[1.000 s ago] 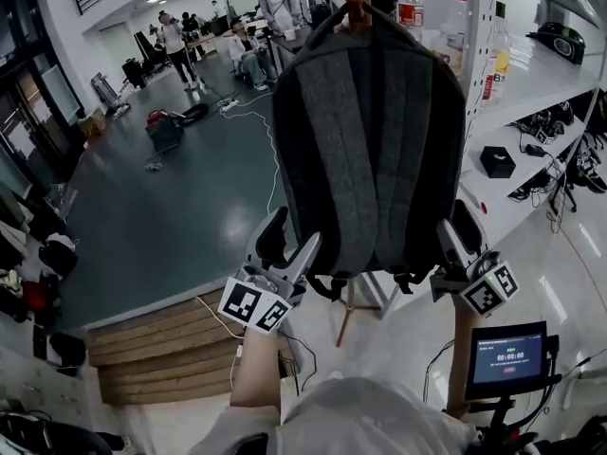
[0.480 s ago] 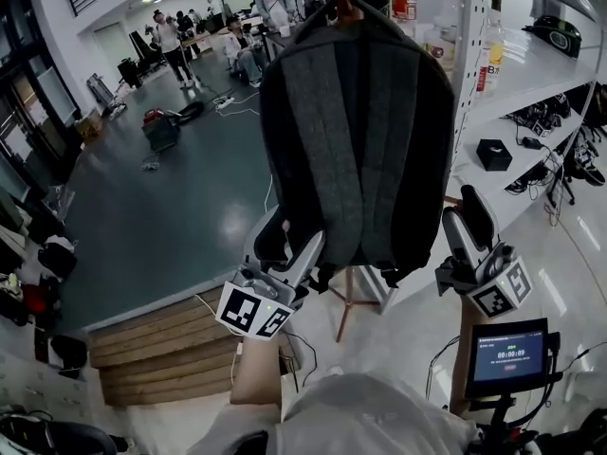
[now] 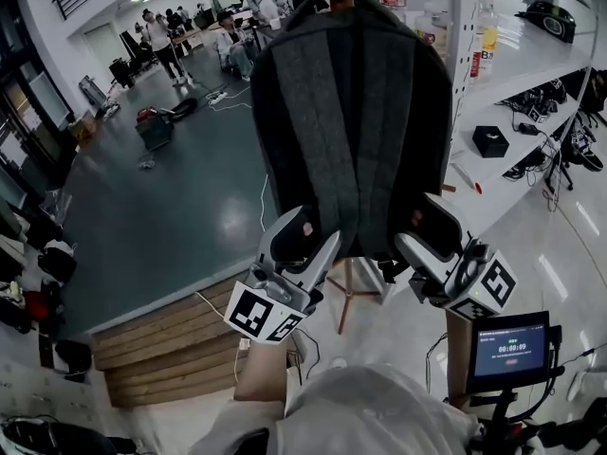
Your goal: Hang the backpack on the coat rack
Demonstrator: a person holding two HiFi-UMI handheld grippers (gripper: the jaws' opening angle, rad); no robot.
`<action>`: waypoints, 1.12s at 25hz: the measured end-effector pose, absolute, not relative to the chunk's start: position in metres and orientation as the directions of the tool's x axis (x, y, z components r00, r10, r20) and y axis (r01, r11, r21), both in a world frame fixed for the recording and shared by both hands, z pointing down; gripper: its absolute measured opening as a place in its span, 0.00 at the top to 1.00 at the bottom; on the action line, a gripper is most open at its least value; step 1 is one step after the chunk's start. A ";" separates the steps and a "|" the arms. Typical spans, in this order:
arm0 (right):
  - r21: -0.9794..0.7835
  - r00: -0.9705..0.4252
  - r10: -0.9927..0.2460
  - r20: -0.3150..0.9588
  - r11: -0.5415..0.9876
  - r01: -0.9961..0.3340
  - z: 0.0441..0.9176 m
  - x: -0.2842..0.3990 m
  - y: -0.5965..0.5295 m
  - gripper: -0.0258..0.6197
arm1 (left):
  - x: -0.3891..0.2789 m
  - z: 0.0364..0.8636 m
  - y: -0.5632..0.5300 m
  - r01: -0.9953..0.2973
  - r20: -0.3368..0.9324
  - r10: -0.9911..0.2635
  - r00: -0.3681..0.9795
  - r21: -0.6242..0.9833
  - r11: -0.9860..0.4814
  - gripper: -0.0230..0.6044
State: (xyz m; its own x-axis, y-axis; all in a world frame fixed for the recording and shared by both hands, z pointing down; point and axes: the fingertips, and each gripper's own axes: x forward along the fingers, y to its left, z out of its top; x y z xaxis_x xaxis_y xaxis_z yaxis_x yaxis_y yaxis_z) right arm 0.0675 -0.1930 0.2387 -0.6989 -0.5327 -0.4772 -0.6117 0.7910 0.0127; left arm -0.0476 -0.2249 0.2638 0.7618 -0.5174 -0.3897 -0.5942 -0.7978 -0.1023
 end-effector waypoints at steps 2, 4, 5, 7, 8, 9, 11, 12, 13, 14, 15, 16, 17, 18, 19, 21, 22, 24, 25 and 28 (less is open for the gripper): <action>0.011 -0.710 -0.542 -0.450 0.792 -0.611 0.246 0.057 -0.195 0.56 | -0.042 0.267 -0.223 -0.585 -0.382 -0.515 0.767 -0.087 -0.806 0.64; -0.009 -0.710 -0.555 -0.433 0.791 -0.612 0.253 0.050 -0.198 0.65 | -0.037 0.273 -0.223 -0.582 -0.373 -0.519 0.769 -0.073 -0.810 0.66; -0.023 -0.709 -0.558 -0.431 0.792 -0.610 0.256 0.047 -0.200 0.68 | -0.035 0.275 -0.224 -0.583 -0.369 -0.524 0.768 -0.064 -0.810 0.68; -0.046 -0.706 -0.564 -0.429 0.794 -0.606 0.260 0.044 -0.202 0.77 | -0.033 0.279 -0.225 -0.584 -0.362 -0.531 0.766 -0.046 -0.811 0.72; -0.055 -0.704 -0.567 -0.427 0.794 -0.606 0.262 0.042 -0.203 0.80 | -0.033 0.280 -0.225 -0.583 -0.359 -0.534 0.766 -0.038 -0.811 0.74; -0.061 -0.704 -0.570 -0.423 0.793 -0.606 0.264 0.040 -0.203 0.83 | -0.033 0.281 -0.226 -0.583 -0.355 -0.537 0.765 -0.029 -0.812 0.78; -0.070 -0.706 -0.575 -0.414 0.793 -0.605 0.267 0.036 -0.205 0.87 | -0.033 0.283 -0.226 -0.581 -0.351 -0.541 0.764 -0.010 -0.814 0.85; -0.071 -0.706 -0.576 -0.411 0.793 -0.606 0.268 0.035 -0.205 0.87 | -0.034 0.284 -0.226 -0.578 -0.351 -0.542 0.763 0.003 -0.816 0.89; -0.069 -0.704 -0.578 -0.412 0.790 -0.609 0.269 0.034 -0.206 0.88 | -0.035 0.284 -0.225 -0.574 -0.354 -0.542 0.762 0.017 -0.818 0.92; -0.065 -0.701 -0.580 -0.416 0.788 -0.613 0.269 0.034 -0.207 0.88 | -0.035 0.284 -0.225 -0.569 -0.356 -0.541 0.762 0.030 -0.822 0.94; -0.064 -0.697 -0.581 -0.420 0.786 -0.615 0.270 0.034 -0.208 0.88 | -0.035 0.284 -0.224 -0.565 -0.358 -0.539 0.762 0.039 -0.824 0.95; -0.068 -0.695 -0.581 -0.423 0.785 -0.615 0.270 0.034 -0.209 0.88 | -0.035 0.284 -0.224 -0.562 -0.359 -0.538 0.763 0.043 -0.826 0.95; -0.074 -0.694 -0.582 -0.424 0.786 -0.614 0.271 0.034 -0.209 0.88 | -0.035 0.285 -0.223 -0.561 -0.358 -0.537 0.764 0.043 -0.827 0.95; -0.081 -0.692 -0.583 -0.425 0.786 -0.613 0.271 0.034 -0.210 0.88 | -0.034 0.285 -0.223 -0.560 -0.355 -0.536 0.766 0.041 -0.827 0.95; -0.087 -0.691 -0.585 -0.425 0.786 -0.612 0.271 0.035 -0.211 0.88 | -0.033 0.286 -0.222 -0.559 -0.352 -0.534 0.768 0.038 -0.829 0.95; -0.096 -0.689 -0.588 -0.425 0.786 -0.611 0.271 0.035 -0.212 0.88 | -0.031 0.287 -0.220 -0.552 -0.345 -0.527 0.777 0.031 -0.833 0.95; -0.097 -0.688 -0.589 -0.424 0.785 -0.612 0.272 0.035 -0.212 0.88 | -0.030 0.288 -0.218 -0.549 -0.340 -0.524 0.781 0.028 -0.835 0.95; -0.097 -0.685 -0.593 -0.423 0.781 -0.617 0.272 0.036 -0.212 0.92 | -0.029 0.289 -0.217 -0.547 -0.334 -0.523 0.784 0.027 -0.837 0.95; -0.097 -0.684 -0.595 -0.423 0.780 -0.619 0.272 0.036 -0.212 0.94 | -0.029 0.289 -0.217 -0.546 -0.333 -0.523 0.785 0.029 -0.837 0.95; -0.098 -0.684 -0.596 -0.421 0.780 -0.619 0.272 0.034 -0.213 0.94 | -0.029 0.290 -0.217 -0.539 -0.331 -0.519 0.788 0.035 -0.842 0.95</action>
